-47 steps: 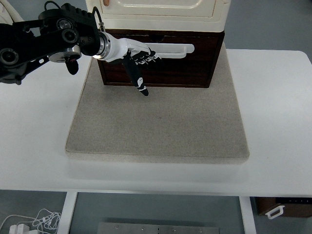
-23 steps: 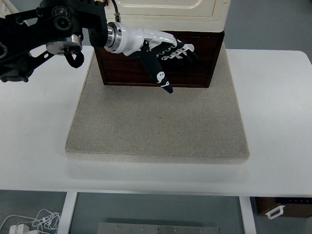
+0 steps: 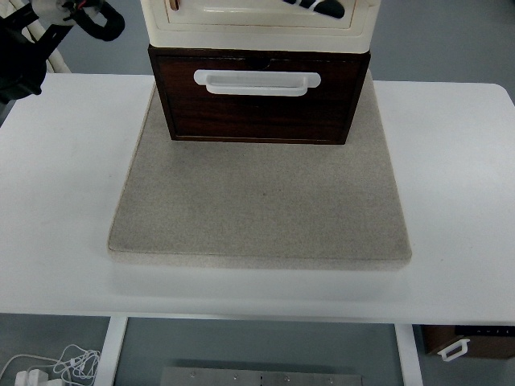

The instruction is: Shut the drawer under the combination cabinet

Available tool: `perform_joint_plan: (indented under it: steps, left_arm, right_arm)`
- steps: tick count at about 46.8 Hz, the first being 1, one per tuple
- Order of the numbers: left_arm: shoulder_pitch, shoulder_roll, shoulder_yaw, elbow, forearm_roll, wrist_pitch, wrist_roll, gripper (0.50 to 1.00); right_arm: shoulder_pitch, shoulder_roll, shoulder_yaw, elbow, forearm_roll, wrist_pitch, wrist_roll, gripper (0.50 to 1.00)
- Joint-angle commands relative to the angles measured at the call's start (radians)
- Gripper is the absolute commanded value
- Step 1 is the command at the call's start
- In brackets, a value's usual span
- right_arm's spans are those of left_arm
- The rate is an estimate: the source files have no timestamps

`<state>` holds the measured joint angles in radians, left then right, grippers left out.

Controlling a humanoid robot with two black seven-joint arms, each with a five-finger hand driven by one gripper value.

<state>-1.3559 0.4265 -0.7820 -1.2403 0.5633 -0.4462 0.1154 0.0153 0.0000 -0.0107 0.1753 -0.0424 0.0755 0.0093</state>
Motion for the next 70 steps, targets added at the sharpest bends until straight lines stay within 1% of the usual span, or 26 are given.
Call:
perform_joint_plan:
  steps: [1,8,15,20,22,25,33,40,47,52,58,64,70]
  left_arm:
    - [0.0,-0.008,-0.065,0.019,-0.014,0.006,-0.023,1.0]
    - [-0.003,-0.012,-0.144,0.064,-0.023,0.023,-0.033,1.0]
    - [-0.005,-0.011,-0.227,0.101,-0.042,0.05,-0.056,1.0]
    - [-0.005,-0.009,-0.313,0.11,-0.046,0.119,-0.059,1.0]
    - [-0.009,-0.009,-0.351,0.128,-0.048,0.147,-0.06,1.0]
    - [-0.02,-0.011,-0.399,0.166,-0.048,0.17,-0.059,1.0]
    - [-0.037,0.001,-0.482,0.278,-0.065,0.176,-0.06,1.0]
    - [-0.039,0.038,-0.496,0.396,-0.114,0.179,-0.06,1.0]
    - [-0.039,0.041,-0.491,0.522,-0.166,0.202,-0.06,1.0]
    - [-0.034,0.041,-0.482,0.611,-0.207,0.202,-0.059,1.0]
    - [-0.003,0.041,-0.479,0.689,-0.281,0.204,-0.059,1.0]
    - [0.037,0.034,-0.477,0.768,-0.301,0.204,-0.06,1.0]
    - [0.101,0.029,-0.477,0.817,-0.368,0.204,-0.06,1.0]
  right_arm:
    - [0.0,0.0,0.0,0.001,-0.001,0.0,0.0,0.952]
    - [0.0,0.0,0.0,0.001,-0.001,0.0,0.0,0.952]
    - [0.0,0.0,0.0,0.0,0.001,0.001,0.0,0.952]
    - [0.0,0.0,0.0,0.0,-0.001,0.001,0.0,0.952]
    - [0.0,0.0,0.0,0.001,0.001,0.0,0.0,0.952]
    - [0.0,0.0,0.0,0.001,-0.001,0.0,0.0,0.952]
    - [0.0,0.0,0.0,0.001,-0.001,0.0,0.0,0.952]
    - [0.0,0.0,0.0,0.001,-0.001,0.0,0.0,0.952]
    - [0.0,0.0,0.0,0.001,-0.001,0.0,0.0,0.952]
    - [0.0,0.0,0.002,0.001,-0.001,0.001,0.0,0.952]
    - [0.0,0.0,0.002,0.001,-0.001,0.001,0.0,0.952]
    - [0.0,0.0,0.0,0.0,-0.001,0.0,0.0,0.952]
    - [0.0,0.0,0.002,0.001,0.002,0.001,0.0,0.952]
